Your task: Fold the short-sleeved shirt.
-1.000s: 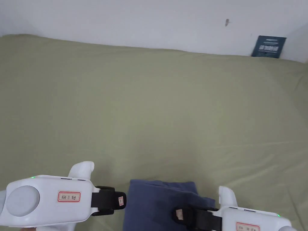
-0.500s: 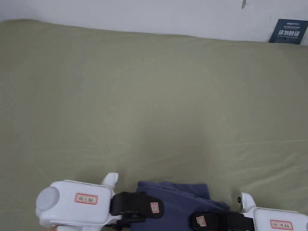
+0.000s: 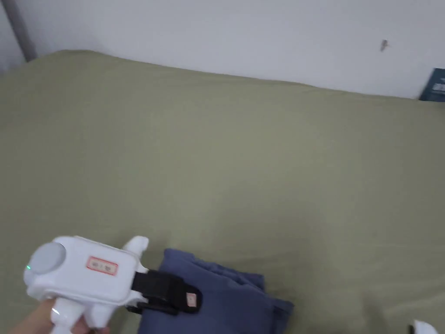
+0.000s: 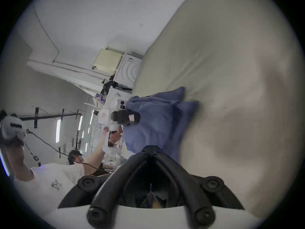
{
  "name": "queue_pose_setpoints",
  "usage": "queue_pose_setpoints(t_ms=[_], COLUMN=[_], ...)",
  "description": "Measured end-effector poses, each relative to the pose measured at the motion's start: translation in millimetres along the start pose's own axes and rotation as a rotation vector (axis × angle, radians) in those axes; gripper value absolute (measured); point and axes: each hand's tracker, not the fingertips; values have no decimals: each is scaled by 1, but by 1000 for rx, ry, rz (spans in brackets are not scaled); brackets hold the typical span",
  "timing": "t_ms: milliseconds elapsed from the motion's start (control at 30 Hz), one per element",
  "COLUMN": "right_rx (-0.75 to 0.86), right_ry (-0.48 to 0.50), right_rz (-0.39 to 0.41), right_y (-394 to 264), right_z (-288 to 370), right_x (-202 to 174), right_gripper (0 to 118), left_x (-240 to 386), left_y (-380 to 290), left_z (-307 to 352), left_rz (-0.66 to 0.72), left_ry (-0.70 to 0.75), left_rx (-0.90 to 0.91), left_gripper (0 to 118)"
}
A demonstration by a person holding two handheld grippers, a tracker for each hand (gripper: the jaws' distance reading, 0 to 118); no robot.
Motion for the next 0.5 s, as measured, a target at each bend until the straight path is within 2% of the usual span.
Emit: queue_pose_setpoints(t_ms=[100, 267, 300, 367, 467, 500], right_rx=[44, 83, 82, 81, 81, 81], right_ry=[-3, -54, -56, -80, -100, -109], right_rz=[16, 44, 45, 48, 38, 37], right_y=[-8, -13, -13, -11, -7, -5], right_z=[1, -5, -7, -10, -14, -14], right_x=[-17, -35, -36, -38, -36, -36], right_gripper=[2, 2, 2, 2, 2, 2], left_x=[-31, -88, -98, -113, -115, -113], left_y=[20, 57, 64, 84, 102, 107], left_z=[90, 206, 219, 238, 248, 248], left_rz=[-7, 21, 45, 88, 75, 65], left_ry=[152, 358, 343, 405, 454, 468], left_rx=[82, 86, 81, 89, 114, 115], left_gripper=[28, 28, 28, 28, 28, 37])
